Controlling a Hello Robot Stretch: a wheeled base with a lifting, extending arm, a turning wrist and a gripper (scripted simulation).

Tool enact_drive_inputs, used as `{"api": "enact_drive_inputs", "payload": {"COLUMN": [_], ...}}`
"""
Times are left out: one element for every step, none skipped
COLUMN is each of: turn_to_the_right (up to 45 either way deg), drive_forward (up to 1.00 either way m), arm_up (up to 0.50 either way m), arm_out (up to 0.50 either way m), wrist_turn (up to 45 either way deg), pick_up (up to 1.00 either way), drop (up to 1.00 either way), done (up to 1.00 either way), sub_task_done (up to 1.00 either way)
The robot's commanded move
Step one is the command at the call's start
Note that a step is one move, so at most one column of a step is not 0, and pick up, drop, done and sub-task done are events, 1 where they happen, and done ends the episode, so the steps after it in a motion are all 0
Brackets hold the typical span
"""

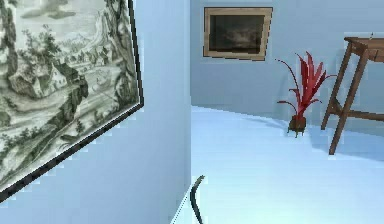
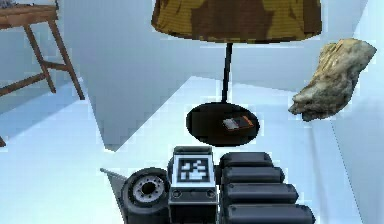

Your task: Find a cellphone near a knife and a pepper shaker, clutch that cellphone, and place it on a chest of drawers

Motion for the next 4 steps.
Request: {"api": "enact_drive_inputs", "payload": {"turn_to_the_right": [12.0, 0.0, 0.0, 0.0], "drive_forward": [0.00, 0.00, 0.00, 0.00], "arm_up": [0.00, 0.00, 0.00, 0.00], "arm_out": [0.00, 0.28, 0.00, 0.00], "wrist_turn": [0.0, 0.0, 45.0, 45.0], "pick_up": [0.00, 0.00, 0.00, 0.00], "drop": [0.00, 0.00, 0.00, 0.00], "done": [0.00, 0.00, 0.00, 0.00], "sub_task_done": [0.00, 0.00, 0.00, 0.00]}}
